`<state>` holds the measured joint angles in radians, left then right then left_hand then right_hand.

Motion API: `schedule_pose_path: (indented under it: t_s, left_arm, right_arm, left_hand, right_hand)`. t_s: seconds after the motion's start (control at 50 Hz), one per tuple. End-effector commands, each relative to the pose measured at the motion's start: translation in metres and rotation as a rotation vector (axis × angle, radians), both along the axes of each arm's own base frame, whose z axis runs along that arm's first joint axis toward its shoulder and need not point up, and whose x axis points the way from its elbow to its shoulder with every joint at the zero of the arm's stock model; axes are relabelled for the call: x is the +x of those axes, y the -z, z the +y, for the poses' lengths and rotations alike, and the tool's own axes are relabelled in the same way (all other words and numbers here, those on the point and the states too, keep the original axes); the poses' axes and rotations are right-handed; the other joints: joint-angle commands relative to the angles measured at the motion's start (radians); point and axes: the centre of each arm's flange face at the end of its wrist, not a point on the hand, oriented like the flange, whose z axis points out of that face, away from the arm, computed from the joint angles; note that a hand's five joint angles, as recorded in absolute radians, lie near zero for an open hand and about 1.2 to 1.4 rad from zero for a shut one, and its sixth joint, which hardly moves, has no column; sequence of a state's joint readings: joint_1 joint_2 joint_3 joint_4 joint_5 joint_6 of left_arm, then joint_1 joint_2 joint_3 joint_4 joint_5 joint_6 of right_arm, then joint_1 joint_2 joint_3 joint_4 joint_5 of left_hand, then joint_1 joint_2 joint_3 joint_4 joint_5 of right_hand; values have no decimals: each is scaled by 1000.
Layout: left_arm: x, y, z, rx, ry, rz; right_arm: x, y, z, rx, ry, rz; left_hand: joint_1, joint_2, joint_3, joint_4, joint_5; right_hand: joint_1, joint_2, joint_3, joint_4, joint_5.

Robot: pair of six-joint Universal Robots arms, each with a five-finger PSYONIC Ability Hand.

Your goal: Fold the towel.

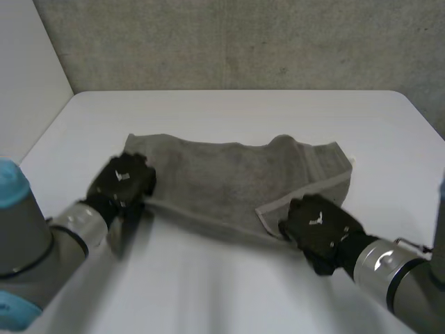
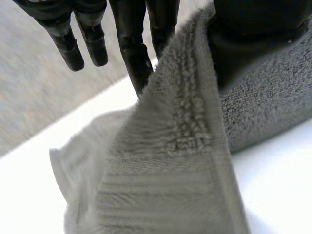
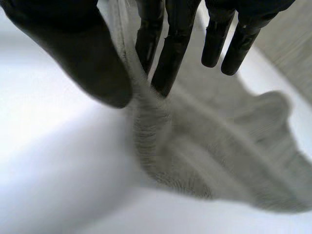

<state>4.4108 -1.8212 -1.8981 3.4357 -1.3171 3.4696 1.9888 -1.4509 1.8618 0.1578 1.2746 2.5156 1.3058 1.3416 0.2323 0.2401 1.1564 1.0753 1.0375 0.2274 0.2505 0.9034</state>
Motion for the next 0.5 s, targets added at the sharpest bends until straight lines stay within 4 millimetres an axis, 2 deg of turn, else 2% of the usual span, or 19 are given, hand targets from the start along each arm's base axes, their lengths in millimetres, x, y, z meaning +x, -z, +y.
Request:
schedule_pose_path:
  t_s: [0.02,0.16,0.36,0.46,0.5]
  left_arm:
    - [4,28,11,38,33,-120]
    - [11,24,4,27,1,-115]
    - [13,22,2,19,-7,-112]
    - [14,25,4,26,-10,-114]
    - [14,25,4,26,-10,-114]
  right_arm:
    - [5,7,-12,13,11,8]
    - [13,2,-26,-39,8,-20]
    - [26,9,-48,-140,-18,-63]
    - [37,11,-57,-176,-79,0]
    - [43,18,-57,-185,-167,93]
  left_hand:
    - [90,55,-58,-66,65]
    - [90,55,-58,-66,65]
    - [90,55,-58,-66,65]
    - [90,55,-58,-66,65]
    - [90,55,-58,-66,65]
  right_hand:
    - [-790,-753,-53,-76,-793]
    - [-802,-765,-53,-76,-805]
    - [-829,-791,-53,-76,-831]
    - [-817,-779,-53,-76,-820]
    - [-808,-771,-53,-76,-811]
